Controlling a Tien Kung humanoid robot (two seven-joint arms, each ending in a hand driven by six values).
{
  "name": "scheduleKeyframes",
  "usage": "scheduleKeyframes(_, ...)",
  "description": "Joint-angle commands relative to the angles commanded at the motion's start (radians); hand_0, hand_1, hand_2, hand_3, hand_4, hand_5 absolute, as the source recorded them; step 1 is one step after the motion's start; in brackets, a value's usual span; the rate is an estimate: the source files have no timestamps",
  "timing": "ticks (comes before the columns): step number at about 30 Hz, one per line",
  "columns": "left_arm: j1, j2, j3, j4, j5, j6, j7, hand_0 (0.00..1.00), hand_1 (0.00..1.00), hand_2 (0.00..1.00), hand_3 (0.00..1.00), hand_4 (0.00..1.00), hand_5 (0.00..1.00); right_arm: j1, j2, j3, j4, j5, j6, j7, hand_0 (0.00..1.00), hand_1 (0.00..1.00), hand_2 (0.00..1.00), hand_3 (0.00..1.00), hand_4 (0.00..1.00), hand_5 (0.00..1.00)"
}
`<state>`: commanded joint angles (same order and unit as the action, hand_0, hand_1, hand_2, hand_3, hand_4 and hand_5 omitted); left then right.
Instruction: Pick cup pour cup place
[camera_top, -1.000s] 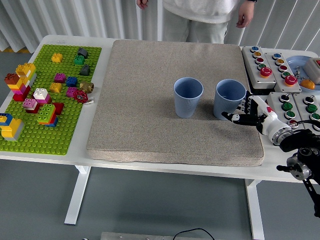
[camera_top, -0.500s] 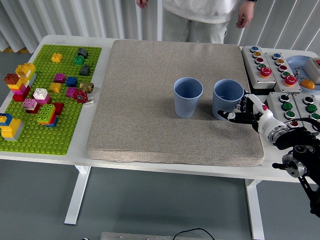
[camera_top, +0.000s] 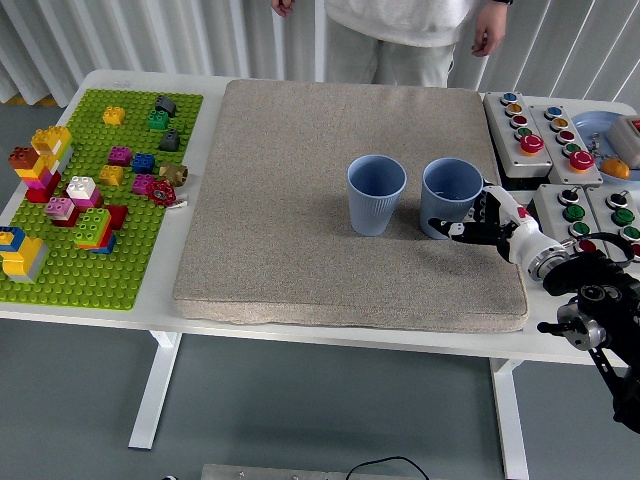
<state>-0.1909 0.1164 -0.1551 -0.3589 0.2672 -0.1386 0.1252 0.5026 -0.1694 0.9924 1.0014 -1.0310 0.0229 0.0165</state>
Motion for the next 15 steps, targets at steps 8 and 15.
scheduleKeyframes(8,-0.001,0.000,-0.003,0.000,0.004,0.000,0.001,0.764,0.826,0.871,0.779,0.518,0.998,0.017,0.006,-0.014,-0.020,0.014,0.000,0.005,0.913,0.894,0.960,0.965,0.839,0.187)
scheduleKeyframes(15,-0.005,0.001,-0.001,0.000,0.003,0.000,-0.001,0.764,0.827,0.871,0.779,0.519,0.998,0.038,0.006,-0.020,-0.037,0.024,0.000,0.008,0.912,0.893,0.957,0.962,0.838,0.186)
